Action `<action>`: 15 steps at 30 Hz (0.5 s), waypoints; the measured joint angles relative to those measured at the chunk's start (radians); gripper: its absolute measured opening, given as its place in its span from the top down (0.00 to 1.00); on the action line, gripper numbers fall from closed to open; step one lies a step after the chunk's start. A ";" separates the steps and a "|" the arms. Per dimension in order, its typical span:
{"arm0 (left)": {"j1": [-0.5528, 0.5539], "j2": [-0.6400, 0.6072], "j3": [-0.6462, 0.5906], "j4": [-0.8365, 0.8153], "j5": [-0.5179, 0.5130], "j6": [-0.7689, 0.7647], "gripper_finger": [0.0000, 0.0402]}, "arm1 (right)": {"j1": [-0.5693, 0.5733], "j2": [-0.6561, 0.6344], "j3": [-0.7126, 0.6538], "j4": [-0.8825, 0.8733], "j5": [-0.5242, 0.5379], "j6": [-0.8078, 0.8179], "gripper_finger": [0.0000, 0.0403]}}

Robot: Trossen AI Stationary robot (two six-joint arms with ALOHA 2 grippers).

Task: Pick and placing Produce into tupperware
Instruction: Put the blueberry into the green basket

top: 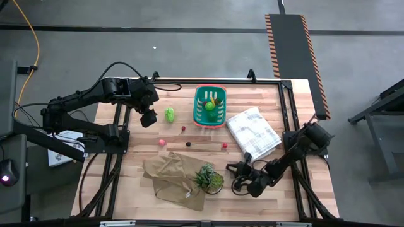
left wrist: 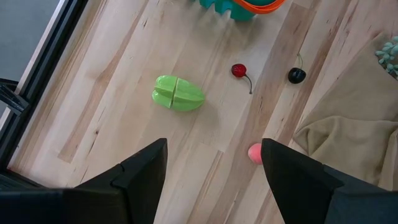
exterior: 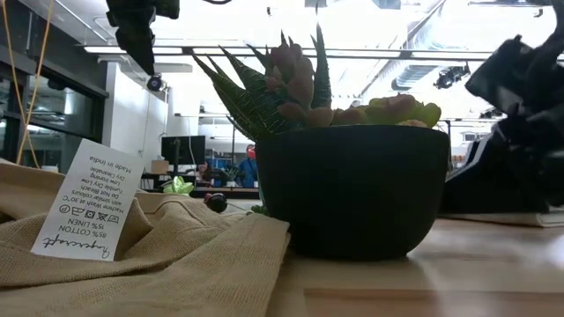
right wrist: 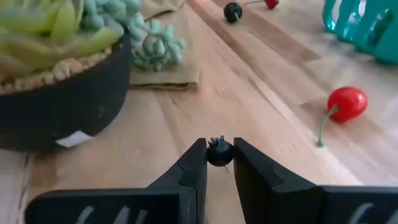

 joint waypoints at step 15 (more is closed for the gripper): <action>0.000 0.000 0.000 0.000 0.000 0.000 0.38 | -0.034 -0.339 0.002 -0.254 0.095 -0.102 0.87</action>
